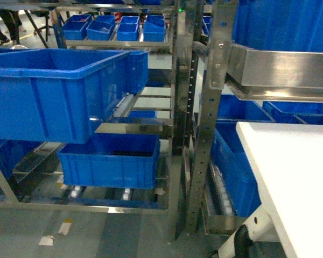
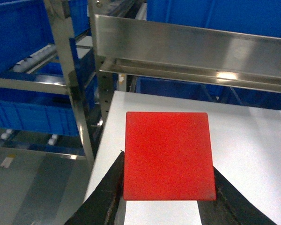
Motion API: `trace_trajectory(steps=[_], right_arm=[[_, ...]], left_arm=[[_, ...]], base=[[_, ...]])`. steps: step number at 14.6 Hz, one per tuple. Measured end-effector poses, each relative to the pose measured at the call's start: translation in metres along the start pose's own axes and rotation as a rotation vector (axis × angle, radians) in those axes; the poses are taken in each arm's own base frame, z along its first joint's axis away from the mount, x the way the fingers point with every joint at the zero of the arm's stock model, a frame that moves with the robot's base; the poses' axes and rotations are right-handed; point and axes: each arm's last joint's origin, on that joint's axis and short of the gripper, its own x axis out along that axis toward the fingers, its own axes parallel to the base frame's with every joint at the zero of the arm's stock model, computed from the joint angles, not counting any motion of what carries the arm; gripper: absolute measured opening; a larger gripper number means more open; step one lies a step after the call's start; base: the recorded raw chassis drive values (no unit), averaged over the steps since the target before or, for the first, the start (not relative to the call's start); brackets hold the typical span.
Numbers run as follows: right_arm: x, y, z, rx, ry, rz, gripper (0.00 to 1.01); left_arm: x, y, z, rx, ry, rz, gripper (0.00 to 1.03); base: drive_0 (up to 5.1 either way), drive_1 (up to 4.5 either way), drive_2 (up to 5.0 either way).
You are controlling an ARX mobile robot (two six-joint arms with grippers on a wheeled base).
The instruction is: Place magnetic block on left shelf second layer
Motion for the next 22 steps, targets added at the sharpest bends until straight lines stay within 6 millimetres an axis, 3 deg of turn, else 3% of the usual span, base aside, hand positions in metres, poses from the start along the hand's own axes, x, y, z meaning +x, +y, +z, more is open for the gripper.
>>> trace_trajectory(steps=[22], right_arm=[[-0.0002,0.0000,0.0004,0.000,-0.003,0.000,0.33]], left_arm=[[0.0000,0.0000,-0.0001,0.000,0.001,0.001,0.98]], base=[[-4.9,3.06,1.7]])
